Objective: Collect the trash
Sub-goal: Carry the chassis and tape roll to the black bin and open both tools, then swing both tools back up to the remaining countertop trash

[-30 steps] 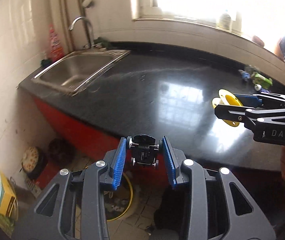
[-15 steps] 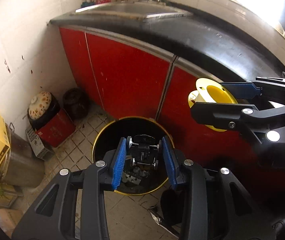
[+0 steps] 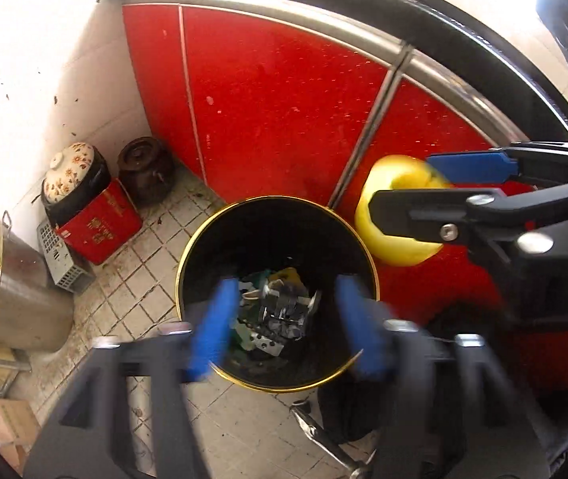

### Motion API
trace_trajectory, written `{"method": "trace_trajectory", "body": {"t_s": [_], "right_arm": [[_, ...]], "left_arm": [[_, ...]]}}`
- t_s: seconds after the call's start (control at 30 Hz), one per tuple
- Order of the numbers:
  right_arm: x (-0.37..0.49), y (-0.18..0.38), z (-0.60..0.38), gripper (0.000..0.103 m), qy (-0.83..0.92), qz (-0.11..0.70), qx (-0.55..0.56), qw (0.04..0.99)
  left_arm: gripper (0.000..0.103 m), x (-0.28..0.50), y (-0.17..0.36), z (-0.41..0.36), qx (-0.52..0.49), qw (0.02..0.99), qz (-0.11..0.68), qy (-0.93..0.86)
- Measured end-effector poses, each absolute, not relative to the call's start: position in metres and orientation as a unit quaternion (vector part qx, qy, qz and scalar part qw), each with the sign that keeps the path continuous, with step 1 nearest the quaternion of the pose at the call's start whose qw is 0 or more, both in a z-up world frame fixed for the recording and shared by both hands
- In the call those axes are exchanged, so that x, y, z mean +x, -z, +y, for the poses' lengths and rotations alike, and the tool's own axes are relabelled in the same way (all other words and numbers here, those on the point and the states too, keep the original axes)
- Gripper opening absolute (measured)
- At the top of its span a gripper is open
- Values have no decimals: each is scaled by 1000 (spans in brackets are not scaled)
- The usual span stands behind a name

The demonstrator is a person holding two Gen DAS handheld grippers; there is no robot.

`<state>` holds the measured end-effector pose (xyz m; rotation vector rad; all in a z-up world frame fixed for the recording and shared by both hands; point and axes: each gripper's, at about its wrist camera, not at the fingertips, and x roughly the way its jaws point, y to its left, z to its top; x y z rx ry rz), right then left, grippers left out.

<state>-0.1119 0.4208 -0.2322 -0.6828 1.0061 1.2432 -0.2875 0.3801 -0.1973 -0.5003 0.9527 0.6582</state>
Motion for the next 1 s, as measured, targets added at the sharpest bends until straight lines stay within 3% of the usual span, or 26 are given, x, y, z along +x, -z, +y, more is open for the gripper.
{"method": "trace_trajectory", "body": {"t_s": [0.4, 0.57, 0.73, 1.0], "right_arm": [[-113, 210, 404, 75, -558, 427, -284, 652], [-108, 167, 365, 76, -564, 399, -250, 678], [-84, 108, 286, 83, -539, 353, -207, 736], [-8, 52, 96, 84, -388, 335, -123, 850]], "left_arm": [[74, -300, 186, 380, -238, 806, 434, -324], [78, -291, 154, 364, -214, 826, 415, -316], [85, -255, 99, 317, -138, 871, 388, -269], [91, -157, 35, 200, -23, 927, 358, -109]]}}
